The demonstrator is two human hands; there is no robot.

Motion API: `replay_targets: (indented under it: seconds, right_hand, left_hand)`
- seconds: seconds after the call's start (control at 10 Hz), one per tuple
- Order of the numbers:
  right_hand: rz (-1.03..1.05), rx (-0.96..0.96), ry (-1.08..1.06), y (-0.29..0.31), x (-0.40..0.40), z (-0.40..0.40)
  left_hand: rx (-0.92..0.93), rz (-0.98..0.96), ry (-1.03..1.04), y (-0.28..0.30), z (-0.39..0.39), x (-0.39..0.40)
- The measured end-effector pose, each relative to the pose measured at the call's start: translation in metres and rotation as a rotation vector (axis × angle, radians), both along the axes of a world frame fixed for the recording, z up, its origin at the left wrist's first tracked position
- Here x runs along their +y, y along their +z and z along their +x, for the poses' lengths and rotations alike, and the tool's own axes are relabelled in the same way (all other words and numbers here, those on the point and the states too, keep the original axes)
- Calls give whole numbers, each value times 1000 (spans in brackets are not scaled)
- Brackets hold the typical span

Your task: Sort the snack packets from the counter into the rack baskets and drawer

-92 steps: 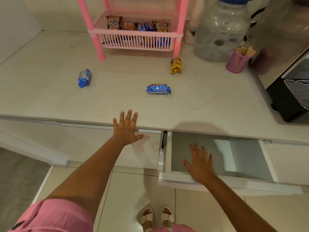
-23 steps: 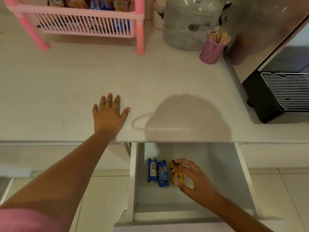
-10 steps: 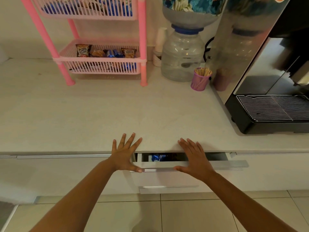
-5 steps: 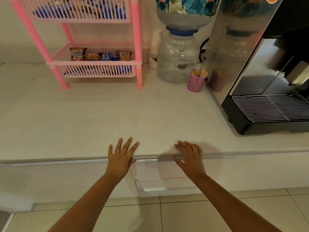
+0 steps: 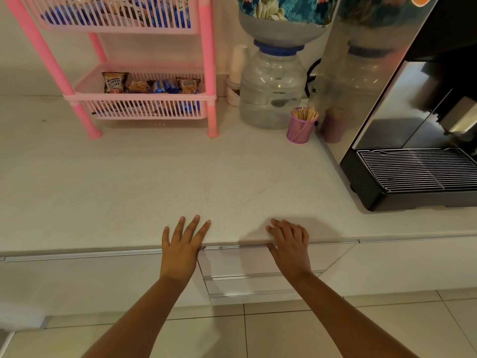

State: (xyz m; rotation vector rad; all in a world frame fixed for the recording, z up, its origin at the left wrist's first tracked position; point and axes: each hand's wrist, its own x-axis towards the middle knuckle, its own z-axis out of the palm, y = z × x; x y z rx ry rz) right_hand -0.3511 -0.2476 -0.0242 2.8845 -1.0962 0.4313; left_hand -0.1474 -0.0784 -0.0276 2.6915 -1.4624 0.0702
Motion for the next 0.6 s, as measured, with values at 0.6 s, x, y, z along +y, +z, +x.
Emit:
replay_targets:
  seconds: [0.6]
  right_hand:
    - [240, 140, -9, 14, 61, 39]
  left_hand:
    - [175, 93, -123, 20, 37, 51]
